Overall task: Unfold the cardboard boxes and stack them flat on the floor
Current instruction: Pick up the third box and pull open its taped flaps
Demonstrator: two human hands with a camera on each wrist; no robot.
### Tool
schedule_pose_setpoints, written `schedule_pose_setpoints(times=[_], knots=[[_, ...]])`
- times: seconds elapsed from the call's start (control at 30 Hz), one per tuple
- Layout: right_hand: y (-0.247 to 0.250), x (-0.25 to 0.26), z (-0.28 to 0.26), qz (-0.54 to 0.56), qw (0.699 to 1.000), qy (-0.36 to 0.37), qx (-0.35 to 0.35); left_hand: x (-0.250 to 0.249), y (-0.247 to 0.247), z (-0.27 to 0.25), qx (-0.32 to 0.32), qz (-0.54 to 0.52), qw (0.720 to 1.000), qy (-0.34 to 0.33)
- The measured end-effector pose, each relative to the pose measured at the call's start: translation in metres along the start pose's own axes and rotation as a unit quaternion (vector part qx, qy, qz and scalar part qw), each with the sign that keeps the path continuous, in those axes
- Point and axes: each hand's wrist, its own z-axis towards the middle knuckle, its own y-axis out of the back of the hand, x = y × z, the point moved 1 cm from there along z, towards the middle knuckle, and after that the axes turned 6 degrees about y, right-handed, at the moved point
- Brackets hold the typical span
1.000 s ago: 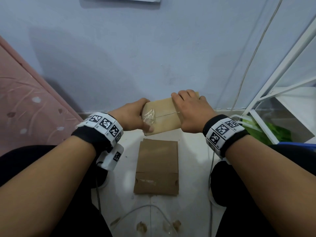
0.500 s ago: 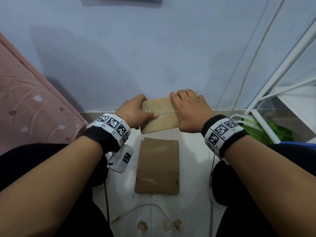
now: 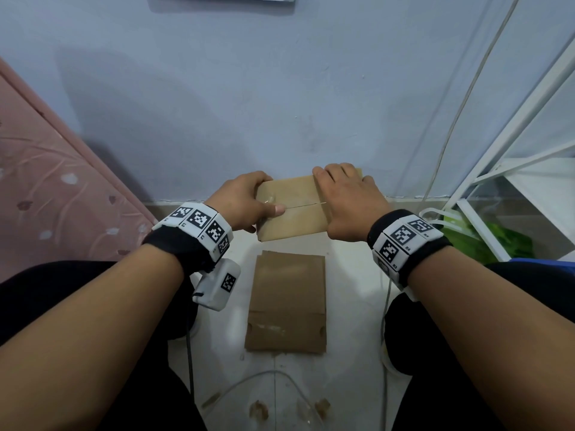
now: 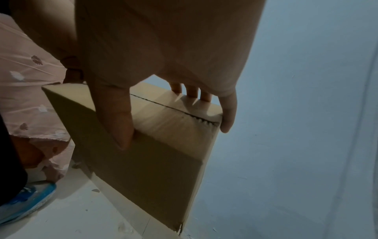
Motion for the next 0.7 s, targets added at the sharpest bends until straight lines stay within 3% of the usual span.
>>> schedule_pose_setpoints(times=[0.7], knots=[[-0.015,-0.006,0.005,-0.007,0.999,-0.027,0.024,0.003,-0.002,0.007,0.070,-0.077,0.994,0.017]])
